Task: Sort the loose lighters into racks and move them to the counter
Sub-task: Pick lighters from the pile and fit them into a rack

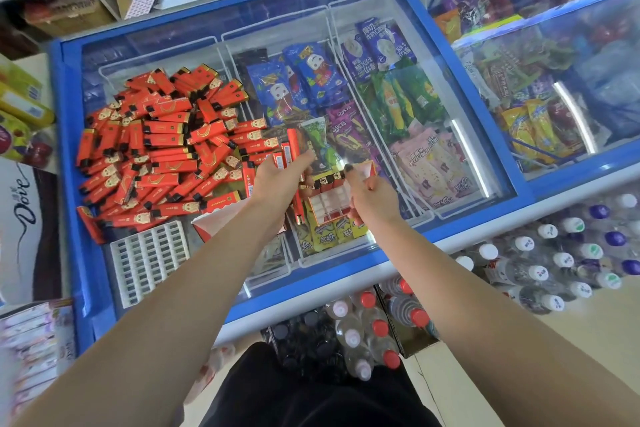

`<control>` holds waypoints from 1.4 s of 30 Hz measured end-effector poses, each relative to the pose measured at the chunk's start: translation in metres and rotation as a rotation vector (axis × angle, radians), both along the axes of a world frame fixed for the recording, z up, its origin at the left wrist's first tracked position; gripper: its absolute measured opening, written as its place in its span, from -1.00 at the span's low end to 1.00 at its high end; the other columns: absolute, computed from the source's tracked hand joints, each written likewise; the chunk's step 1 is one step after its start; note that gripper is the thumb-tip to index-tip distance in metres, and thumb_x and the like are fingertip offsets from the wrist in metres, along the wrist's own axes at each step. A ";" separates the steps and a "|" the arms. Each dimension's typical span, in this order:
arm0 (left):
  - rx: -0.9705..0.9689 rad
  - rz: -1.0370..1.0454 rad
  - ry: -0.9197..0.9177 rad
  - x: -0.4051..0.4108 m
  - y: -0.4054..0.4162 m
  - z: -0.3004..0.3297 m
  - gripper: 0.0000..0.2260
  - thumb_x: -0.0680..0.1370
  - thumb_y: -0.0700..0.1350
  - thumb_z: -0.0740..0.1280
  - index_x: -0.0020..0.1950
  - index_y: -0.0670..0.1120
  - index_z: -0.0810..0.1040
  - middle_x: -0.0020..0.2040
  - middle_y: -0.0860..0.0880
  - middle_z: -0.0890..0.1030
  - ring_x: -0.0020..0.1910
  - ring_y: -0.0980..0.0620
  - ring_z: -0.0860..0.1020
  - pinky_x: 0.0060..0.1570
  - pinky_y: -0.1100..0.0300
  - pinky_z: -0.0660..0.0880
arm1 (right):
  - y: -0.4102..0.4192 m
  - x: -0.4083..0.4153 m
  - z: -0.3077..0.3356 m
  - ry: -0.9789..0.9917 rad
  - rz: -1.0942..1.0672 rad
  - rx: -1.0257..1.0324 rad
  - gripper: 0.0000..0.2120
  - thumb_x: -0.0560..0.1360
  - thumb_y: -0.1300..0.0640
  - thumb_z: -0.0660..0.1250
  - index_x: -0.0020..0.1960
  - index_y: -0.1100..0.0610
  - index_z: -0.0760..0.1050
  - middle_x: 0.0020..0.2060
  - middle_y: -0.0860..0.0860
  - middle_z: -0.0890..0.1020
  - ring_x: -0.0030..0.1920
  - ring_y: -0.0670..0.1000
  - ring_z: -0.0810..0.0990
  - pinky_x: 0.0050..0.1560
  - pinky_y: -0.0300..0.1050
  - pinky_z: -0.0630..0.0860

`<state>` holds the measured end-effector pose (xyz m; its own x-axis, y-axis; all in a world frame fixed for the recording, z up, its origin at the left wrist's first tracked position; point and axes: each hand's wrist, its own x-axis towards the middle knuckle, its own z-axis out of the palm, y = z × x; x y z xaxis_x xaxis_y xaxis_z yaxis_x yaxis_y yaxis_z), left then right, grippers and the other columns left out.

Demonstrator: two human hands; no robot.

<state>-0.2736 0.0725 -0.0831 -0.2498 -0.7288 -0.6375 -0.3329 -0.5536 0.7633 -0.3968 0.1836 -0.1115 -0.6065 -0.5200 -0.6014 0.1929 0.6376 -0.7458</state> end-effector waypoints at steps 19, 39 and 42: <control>-0.123 -0.021 -0.051 0.001 -0.001 -0.008 -0.43 0.61 0.07 0.41 0.54 -0.15 0.38 -0.25 -0.01 0.63 -0.35 0.10 0.57 -0.34 0.25 0.57 | 0.035 -0.012 0.029 -0.224 -0.002 -0.250 -0.88 0.57 0.38 0.30 -0.04 0.22 0.57 -0.46 0.00 0.52 -0.51 0.04 0.49 -0.51 -0.14 0.44; -0.352 -0.437 -0.360 0.011 0.004 -0.022 -0.41 0.59 0.14 0.43 0.54 -0.07 0.40 0.01 -0.11 0.71 -0.23 0.00 0.69 -0.11 0.03 0.68 | -0.010 -0.002 0.009 -0.051 -0.116 -0.059 -0.81 0.62 0.25 0.27 0.18 0.29 0.56 -0.33 0.07 0.60 -0.32 0.04 0.60 -0.03 0.10 0.71; -0.364 -0.435 -0.332 0.014 0.007 -0.016 -0.50 0.60 0.14 0.40 0.47 -0.05 0.47 -0.17 -0.03 0.70 -0.26 0.02 0.70 -0.17 0.06 0.68 | -0.014 0.000 0.015 -0.027 -0.133 -0.030 -0.88 0.59 0.23 0.28 -0.04 0.26 0.57 -0.37 0.10 0.62 -0.39 0.06 0.61 -0.21 0.05 0.70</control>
<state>-0.2596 0.0793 -0.0995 -0.4029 -0.7893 -0.4633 -0.7183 -0.0411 0.6946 -0.3971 0.1698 -0.0963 -0.6552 -0.4539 -0.6039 0.2945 0.5826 -0.7575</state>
